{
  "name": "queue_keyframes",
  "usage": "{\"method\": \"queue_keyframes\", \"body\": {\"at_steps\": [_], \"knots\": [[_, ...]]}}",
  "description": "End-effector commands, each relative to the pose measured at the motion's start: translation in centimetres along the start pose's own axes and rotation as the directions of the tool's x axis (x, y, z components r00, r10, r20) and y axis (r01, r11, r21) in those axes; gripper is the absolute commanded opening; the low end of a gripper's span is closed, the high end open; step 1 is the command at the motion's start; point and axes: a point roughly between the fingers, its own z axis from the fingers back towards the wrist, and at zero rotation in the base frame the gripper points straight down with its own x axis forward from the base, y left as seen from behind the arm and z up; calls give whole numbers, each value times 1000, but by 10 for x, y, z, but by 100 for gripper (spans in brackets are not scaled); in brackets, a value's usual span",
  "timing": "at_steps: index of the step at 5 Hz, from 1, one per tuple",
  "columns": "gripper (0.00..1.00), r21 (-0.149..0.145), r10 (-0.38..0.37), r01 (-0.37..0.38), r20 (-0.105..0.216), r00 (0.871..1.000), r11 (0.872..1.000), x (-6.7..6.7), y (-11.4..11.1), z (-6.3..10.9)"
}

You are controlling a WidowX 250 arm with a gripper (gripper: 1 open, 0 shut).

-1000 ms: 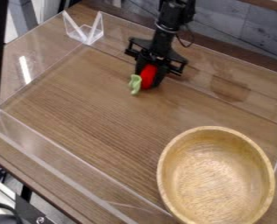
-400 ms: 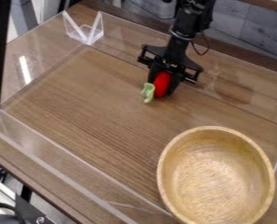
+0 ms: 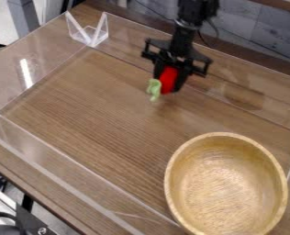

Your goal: Move the red fruit to the left

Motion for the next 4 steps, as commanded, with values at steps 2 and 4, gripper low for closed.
{"method": "queue_keyframes", "body": {"at_steps": [2, 4], "knots": [[0, -64, 93, -89, 69, 993, 994, 14, 20, 38], [0, -65, -1, 6, 73, 997, 998, 24, 24, 4]]}}
